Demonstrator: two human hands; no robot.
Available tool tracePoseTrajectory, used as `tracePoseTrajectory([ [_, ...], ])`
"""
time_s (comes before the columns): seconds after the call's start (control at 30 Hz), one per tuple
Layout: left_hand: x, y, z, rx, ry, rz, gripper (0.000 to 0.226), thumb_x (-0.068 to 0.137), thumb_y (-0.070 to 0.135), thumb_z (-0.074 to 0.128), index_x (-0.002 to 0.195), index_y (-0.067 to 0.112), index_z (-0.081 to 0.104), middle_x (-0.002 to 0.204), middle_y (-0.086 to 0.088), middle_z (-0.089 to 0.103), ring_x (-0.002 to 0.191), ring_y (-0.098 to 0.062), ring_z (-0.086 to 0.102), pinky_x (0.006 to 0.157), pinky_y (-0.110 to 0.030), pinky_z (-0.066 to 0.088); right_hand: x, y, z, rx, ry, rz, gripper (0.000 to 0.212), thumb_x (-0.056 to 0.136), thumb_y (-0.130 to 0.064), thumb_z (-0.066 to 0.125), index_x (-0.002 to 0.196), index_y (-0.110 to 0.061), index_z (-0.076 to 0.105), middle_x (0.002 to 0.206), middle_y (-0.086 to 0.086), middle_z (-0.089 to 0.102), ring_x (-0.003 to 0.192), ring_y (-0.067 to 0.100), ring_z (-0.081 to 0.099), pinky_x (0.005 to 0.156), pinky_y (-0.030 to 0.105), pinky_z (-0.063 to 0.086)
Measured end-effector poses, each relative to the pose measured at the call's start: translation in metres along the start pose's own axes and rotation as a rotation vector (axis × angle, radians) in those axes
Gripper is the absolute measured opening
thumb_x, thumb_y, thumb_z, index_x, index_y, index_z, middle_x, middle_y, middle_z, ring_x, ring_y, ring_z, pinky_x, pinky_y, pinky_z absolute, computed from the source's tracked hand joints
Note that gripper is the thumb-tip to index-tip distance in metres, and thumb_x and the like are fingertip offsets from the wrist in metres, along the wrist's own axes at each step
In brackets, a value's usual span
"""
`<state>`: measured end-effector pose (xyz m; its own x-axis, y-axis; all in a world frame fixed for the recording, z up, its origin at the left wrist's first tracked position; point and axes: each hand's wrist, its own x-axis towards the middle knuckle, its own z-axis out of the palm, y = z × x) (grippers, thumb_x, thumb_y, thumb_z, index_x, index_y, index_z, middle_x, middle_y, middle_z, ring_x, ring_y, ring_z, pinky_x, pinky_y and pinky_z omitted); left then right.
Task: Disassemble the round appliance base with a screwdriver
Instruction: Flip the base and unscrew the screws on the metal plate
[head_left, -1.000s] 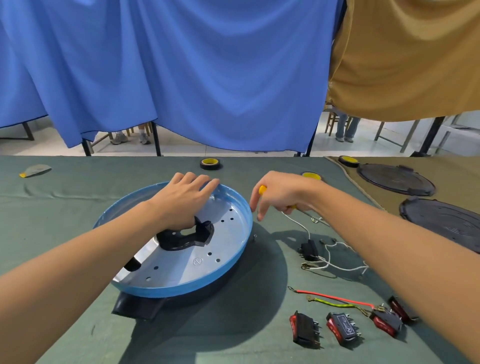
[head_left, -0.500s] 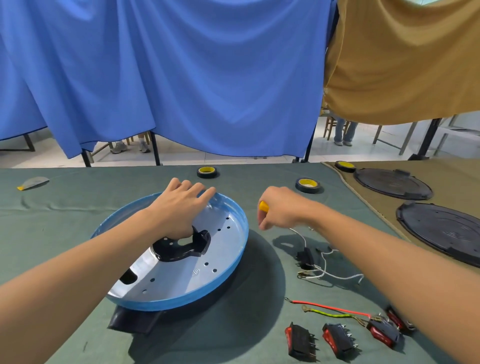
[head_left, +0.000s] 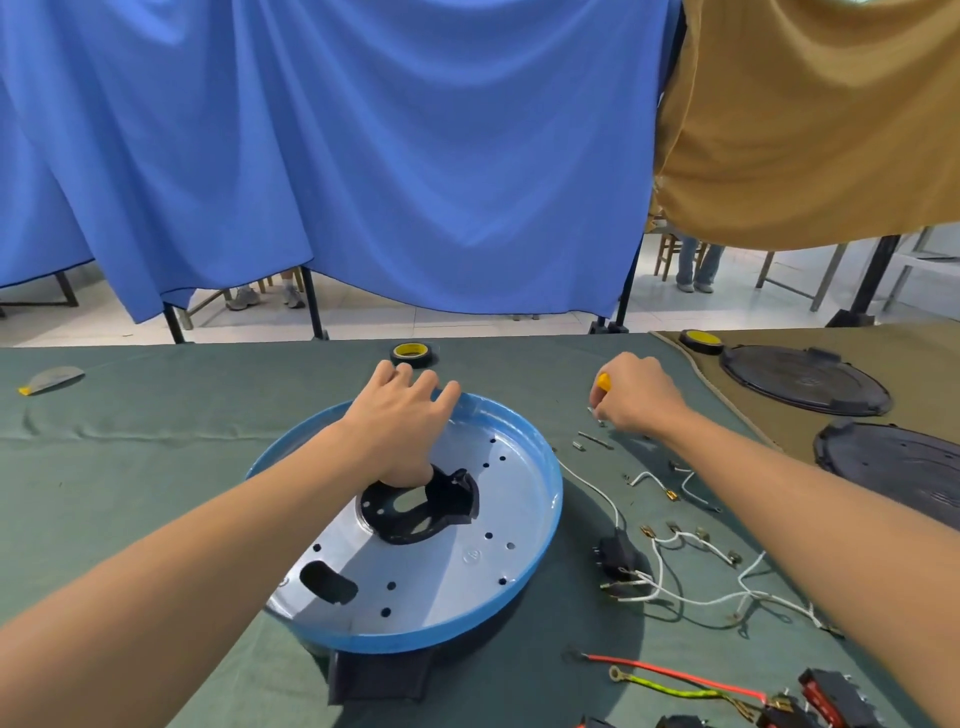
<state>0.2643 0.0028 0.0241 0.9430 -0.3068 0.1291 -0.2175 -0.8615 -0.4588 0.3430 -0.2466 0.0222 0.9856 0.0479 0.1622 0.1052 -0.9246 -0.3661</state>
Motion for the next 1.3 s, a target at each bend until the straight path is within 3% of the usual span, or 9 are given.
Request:
tracePoseTrajectory([
  [0.27, 0.003, -0.003, 0.008, -0.106, -0.029, -0.012, 0.094, 0.079, 0.050, 0.066, 0.148, 0.021, 0.010, 0.138, -0.008, 0.035, 0.122, -0.030, 0.033, 0.103, -0.048, 0.025, 0.007, -0.005, 0.025, -0.124, 0.018, -0.010, 0.017, 0.080, -0.004, 0.058, 0.091, -0.014, 0.066, 0.090, 0.011, 0.057, 0.081, 0.035, 0.055, 0.066, 0.035, 0.046],
  [0.4, 0.002, -0.014, 0.008, -0.295, -0.175, -0.018, 0.117, 0.065, 0.081, 0.062, 0.152, 0.030, 0.001, 0.148, 0.002, 0.023, 0.132, -0.026, 0.020, 0.109, -0.049, 0.017, 0.005, -0.006, 0.023, -0.196, -0.038, -0.043, 0.009, 0.080, -0.005, 0.055, 0.079, -0.014, 0.055, 0.084, 0.009, 0.051, 0.073, 0.032, 0.048, 0.061, 0.033, 0.040],
  [0.6, -0.001, -0.026, 0.005, -0.459, -0.275, -0.024, 0.126, 0.050, 0.092, 0.051, 0.152, 0.040, -0.002, 0.155, 0.008, 0.018, 0.138, -0.024, 0.019, 0.112, -0.048, 0.016, 0.000, -0.014, 0.003, -0.049, -0.005, 0.003, 0.019, 0.082, -0.009, 0.054, 0.091, -0.005, 0.070, 0.092, 0.018, 0.067, 0.086, 0.038, 0.064, 0.076, 0.049, 0.057],
  [0.67, -0.005, -0.026, 0.006, -0.427, -0.234, -0.028, 0.122, 0.054, 0.091, 0.051, 0.152, 0.040, 0.001, 0.154, 0.005, 0.023, 0.136, -0.025, 0.025, 0.111, -0.049, 0.022, -0.003, -0.017, -0.009, 0.046, -0.045, -0.003, 0.021, 0.087, -0.018, 0.057, 0.090, -0.005, 0.073, 0.087, 0.014, 0.072, 0.082, 0.028, 0.066, 0.074, 0.044, 0.058],
  [0.8, -0.009, -0.025, 0.002, -0.334, -0.206, -0.095, 0.116, 0.059, 0.089, 0.052, 0.151, 0.033, 0.010, 0.146, -0.002, 0.035, 0.130, -0.029, 0.036, 0.105, -0.050, 0.035, -0.024, -0.033, -0.029, 0.234, -0.301, 0.019, 0.038, 0.095, -0.040, 0.055, 0.088, -0.005, 0.070, 0.069, 0.006, 0.074, 0.036, 0.009, 0.039, 0.040, 0.022, 0.037],
  [0.93, -0.017, -0.026, -0.003, -0.298, -0.259, -0.341, 0.112, 0.054, 0.094, 0.051, 0.137, 0.021, 0.031, 0.127, -0.009, 0.047, 0.118, -0.033, 0.047, 0.088, -0.046, 0.042, -0.051, -0.056, -0.032, 0.205, -0.443, -0.022, 0.053, 0.093, -0.054, 0.051, 0.080, -0.005, 0.064, 0.061, 0.003, 0.072, 0.035, 0.013, 0.027, 0.039, 0.020, 0.028],
  [1.03, -0.027, -0.030, -0.002, -0.303, -0.243, -0.504, 0.113, 0.048, 0.099, 0.046, 0.125, 0.016, 0.042, 0.106, -0.007, 0.051, 0.103, -0.030, 0.054, 0.076, -0.039, 0.041, -0.067, -0.073, -0.030, 0.107, -0.478, -0.047, 0.056, 0.086, -0.062, 0.057, 0.063, -0.014, 0.041, 0.036, -0.006, 0.042, 0.033, 0.014, 0.023, 0.038, 0.017, 0.022],
  [1.13, -0.035, -0.036, 0.002, -0.304, -0.233, -0.560, 0.118, 0.045, 0.102, 0.041, 0.125, 0.015, 0.042, 0.098, -0.005, 0.047, 0.095, -0.028, 0.054, 0.074, -0.038, 0.043, -0.077, -0.082, -0.025, 0.051, -0.503, -0.058, 0.047, 0.085, -0.046, 0.067, 0.067, -0.016, 0.036, 0.047, -0.002, 0.025, 0.040, 0.017, 0.023, 0.041, 0.023, 0.022],
  [1.3, -0.036, -0.042, 0.008, -0.542, -0.246, -0.616, 0.109, 0.053, 0.092, 0.055, 0.127, 0.015, 0.038, 0.116, -0.010, 0.052, 0.110, -0.032, 0.052, 0.076, -0.040, 0.042, -0.081, -0.078, -0.026, 0.122, -0.461, -0.036, 0.005, 0.085, 0.001, 0.055, 0.085, -0.003, 0.051, 0.060, 0.006, 0.035, 0.040, 0.014, 0.027, 0.037, 0.015, 0.022],
])
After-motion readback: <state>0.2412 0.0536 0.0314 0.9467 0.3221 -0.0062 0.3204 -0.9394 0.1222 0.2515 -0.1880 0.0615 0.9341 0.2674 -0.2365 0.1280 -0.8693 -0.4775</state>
